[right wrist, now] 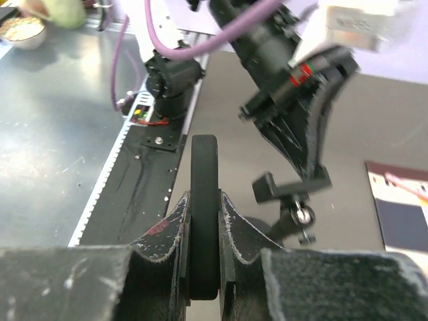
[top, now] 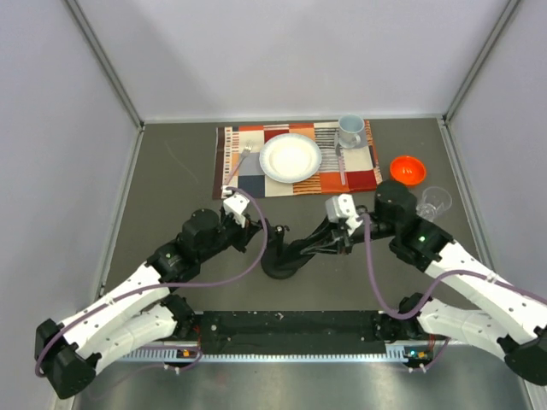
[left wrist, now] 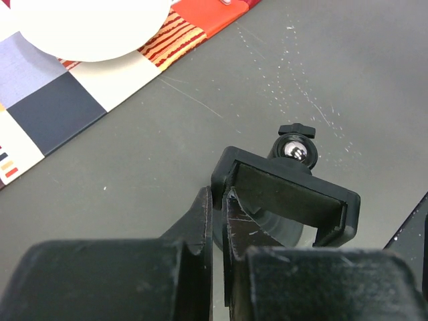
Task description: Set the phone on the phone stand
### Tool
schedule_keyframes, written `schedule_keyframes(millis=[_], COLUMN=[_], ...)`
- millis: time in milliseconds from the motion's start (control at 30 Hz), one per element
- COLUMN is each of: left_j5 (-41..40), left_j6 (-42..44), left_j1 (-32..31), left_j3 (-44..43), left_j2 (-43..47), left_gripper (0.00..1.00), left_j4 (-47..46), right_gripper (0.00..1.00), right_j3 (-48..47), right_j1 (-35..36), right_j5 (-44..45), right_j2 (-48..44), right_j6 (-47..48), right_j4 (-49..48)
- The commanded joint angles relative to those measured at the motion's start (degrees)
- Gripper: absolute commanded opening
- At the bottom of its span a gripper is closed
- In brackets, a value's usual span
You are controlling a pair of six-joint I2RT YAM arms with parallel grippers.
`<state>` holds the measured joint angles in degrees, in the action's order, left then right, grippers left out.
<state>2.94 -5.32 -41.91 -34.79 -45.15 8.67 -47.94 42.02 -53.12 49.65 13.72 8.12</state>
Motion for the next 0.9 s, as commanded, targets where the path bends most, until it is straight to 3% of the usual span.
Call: schedule_keyframes(millis=[0, 200, 233, 333, 567, 767, 800, 867], left_j5=[-7.94, -13.04, -14.44, -17.16, -18.85, -14.38, -13.76, -13.58], left_j6=[-4.34, -5.31, -5.31, -4.7, -5.31, -3.56, -3.55, -5.21], left_j1=[-1.5, -1.86, -1.86, -1.86, -1.86, -1.86, -1.86, -1.77], left_j3=[-1.51, -2.31, -2.04, -0.29, 0.33, -0.54, -0.98, -2.48], left_j2=[0.59, -0.91, 0.22, 2.77, 3.66, 3.49, 3.31, 3.13], left_gripper=[0.0, 0.0, 0.0, 0.0, 0.0, 0.0, 0.02, 0.17], left_j4=[-7.53, -5.06, -5.67, -7.43, -9.2, -7.17, -5.52, -3.23], right_gripper=[0.0, 0.0, 0.0, 0.0, 0.0, 0.0, 0.0, 0.0], right_j3=[-9.34, -20.07, -22.0, -23.59, -27.12, -22.38, -20.63, -18.95], right_j1=[6.05, 13.07, 13.17, 13.26, 8.35, 4.13, 3.69, 3.16], right_j5=[-8.13, -10.69, -13.12, -11.92, -15.42, -16.66, -16.14, -15.26], right_j2=[9.28, 21.0, 23.71, 26.72, 31.39, 25.43, 24.54, 21.21], right_j6=[12.63, 25.56, 31.58, 37.33, 38.67, 34.9, 33.58, 32.35], right_j4=[-0.78, 4.35, 6.19, 7.44, 8.58, 9.46, 9.46, 9.37])
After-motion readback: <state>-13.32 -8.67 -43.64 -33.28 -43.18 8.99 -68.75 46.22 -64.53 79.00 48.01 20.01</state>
